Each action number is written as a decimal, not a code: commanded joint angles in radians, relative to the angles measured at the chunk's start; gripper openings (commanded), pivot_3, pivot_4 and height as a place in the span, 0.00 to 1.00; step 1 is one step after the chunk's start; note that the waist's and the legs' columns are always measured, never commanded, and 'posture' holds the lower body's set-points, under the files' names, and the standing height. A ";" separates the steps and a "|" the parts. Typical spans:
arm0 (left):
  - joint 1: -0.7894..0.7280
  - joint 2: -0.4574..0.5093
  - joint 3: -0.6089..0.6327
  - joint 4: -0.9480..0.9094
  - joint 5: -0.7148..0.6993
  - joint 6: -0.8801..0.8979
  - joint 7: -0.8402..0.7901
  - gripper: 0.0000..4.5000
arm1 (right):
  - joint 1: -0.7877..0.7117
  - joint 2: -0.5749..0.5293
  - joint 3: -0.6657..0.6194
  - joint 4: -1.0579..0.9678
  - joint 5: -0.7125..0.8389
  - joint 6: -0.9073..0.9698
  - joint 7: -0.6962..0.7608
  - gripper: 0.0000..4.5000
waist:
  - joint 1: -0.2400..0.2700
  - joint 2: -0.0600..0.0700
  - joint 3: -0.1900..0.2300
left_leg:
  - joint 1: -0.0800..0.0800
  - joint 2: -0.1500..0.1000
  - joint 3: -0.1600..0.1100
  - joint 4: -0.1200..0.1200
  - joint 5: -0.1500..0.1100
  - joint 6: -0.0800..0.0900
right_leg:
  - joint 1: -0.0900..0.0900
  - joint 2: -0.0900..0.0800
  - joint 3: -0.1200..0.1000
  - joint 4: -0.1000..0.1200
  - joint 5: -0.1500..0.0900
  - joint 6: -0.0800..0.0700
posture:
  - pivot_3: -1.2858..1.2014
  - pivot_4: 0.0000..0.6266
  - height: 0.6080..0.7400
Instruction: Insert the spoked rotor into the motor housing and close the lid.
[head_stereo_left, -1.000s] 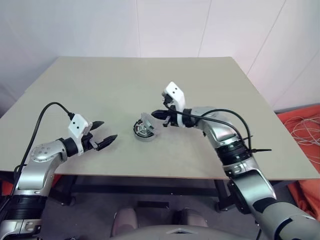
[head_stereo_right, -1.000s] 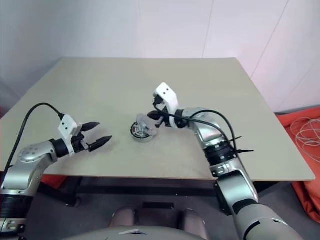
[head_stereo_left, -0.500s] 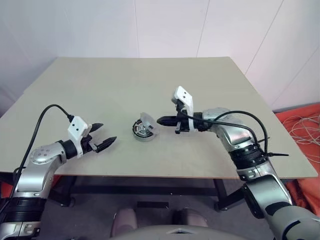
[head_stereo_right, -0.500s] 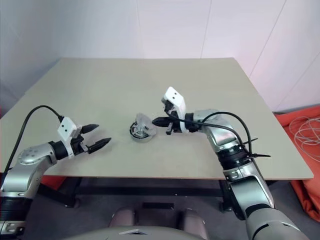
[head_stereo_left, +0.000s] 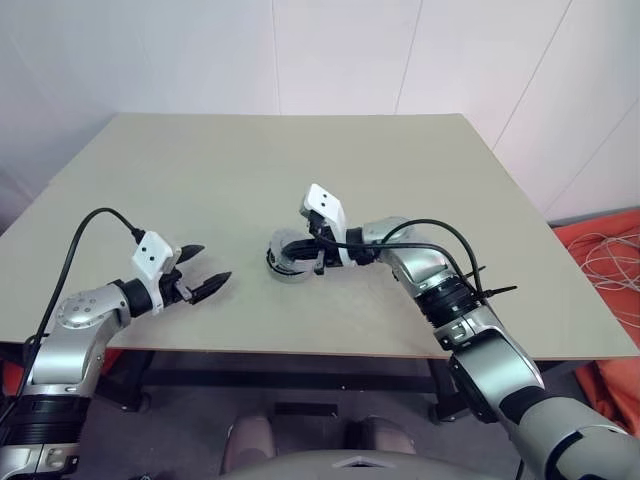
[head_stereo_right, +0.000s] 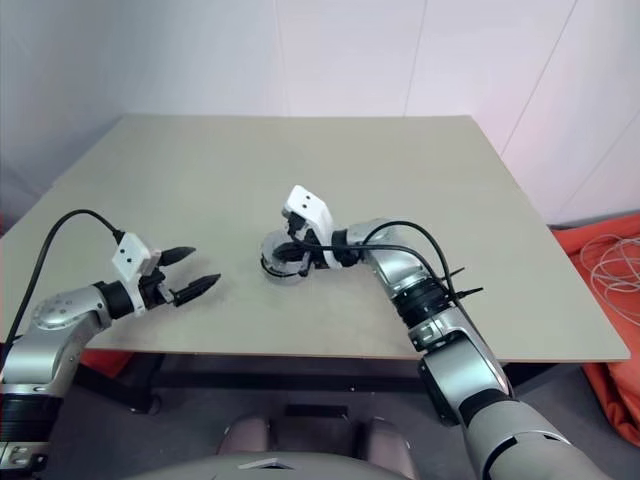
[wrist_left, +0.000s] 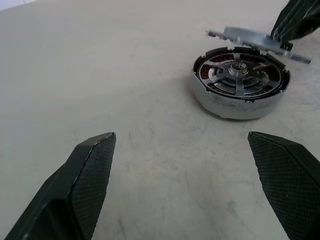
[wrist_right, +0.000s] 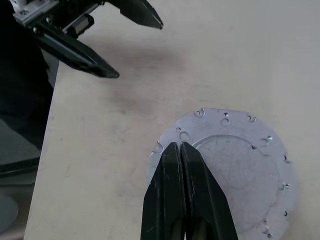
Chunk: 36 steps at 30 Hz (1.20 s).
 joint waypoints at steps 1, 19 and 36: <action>-0.007 0.015 0.030 -0.022 -0.009 -0.017 0.001 1.00 | -0.026 0.022 -0.002 0.022 -0.007 -0.031 0.003 0.00 | 0.000 0.000 0.000 | 0.000 0.000 0.000 0.000 0.000 0.000 | 0.000 0.000 0.000 0.000 0.000 0.000 | 0.52 0.00 1.00; -0.014 0.006 0.019 -0.022 -0.008 -0.011 0.005 1.00 | -0.073 0.115 -0.071 0.116 -0.021 -0.101 -0.071 0.00 | -0.002 0.000 0.000 | 0.000 0.000 0.000 0.000 0.000 0.000 | 0.000 0.000 0.000 0.000 0.000 0.000 | 0.52 0.00 1.00; 0.048 0.017 0.024 -0.051 -0.033 0.007 -0.025 1.00 | -0.005 -0.013 -0.118 0.030 0.009 -0.085 -0.010 0.66 | -0.002 0.000 0.000 | 0.000 0.000 0.000 0.000 0.000 0.000 | 0.000 0.000 0.000 0.000 0.000 0.000 | 0.52 0.00 1.00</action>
